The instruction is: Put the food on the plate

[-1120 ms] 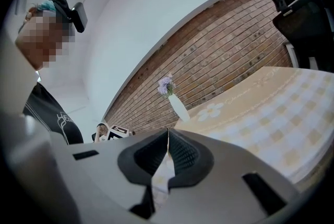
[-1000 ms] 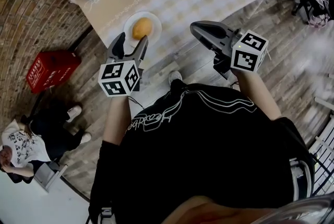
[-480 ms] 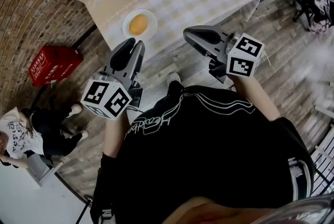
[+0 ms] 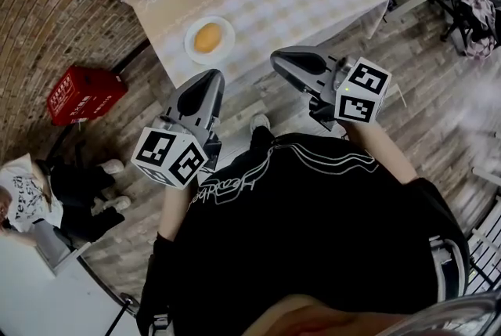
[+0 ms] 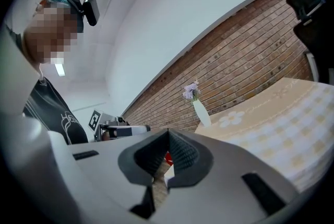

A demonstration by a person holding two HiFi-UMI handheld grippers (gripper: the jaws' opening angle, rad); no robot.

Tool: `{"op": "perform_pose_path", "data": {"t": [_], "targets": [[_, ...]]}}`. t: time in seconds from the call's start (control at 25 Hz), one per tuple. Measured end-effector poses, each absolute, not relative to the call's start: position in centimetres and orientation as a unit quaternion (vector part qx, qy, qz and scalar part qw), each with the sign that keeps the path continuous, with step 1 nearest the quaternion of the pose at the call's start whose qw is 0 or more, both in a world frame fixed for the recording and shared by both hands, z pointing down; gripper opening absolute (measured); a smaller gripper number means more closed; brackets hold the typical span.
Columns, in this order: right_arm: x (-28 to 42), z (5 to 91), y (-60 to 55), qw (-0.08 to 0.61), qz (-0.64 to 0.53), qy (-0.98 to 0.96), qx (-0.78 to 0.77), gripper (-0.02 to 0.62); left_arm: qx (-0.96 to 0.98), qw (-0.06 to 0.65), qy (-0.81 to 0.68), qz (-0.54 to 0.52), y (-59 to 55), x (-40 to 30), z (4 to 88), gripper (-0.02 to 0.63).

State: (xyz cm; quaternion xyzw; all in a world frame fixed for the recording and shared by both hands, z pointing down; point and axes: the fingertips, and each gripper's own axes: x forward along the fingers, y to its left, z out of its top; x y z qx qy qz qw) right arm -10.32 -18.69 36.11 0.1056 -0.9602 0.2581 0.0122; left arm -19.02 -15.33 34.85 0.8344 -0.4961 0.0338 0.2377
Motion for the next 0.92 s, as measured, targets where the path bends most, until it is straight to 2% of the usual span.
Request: {"op": "perform_pose_path", "data": {"t": [0.92], "targets": [[-10.7,36.27,-19.25,0.014,0.261,-0.96,0.101,-0.003,0.835,0.24,-0.495,0.032,-15.84,-18.79,34.91,0.014]]}}
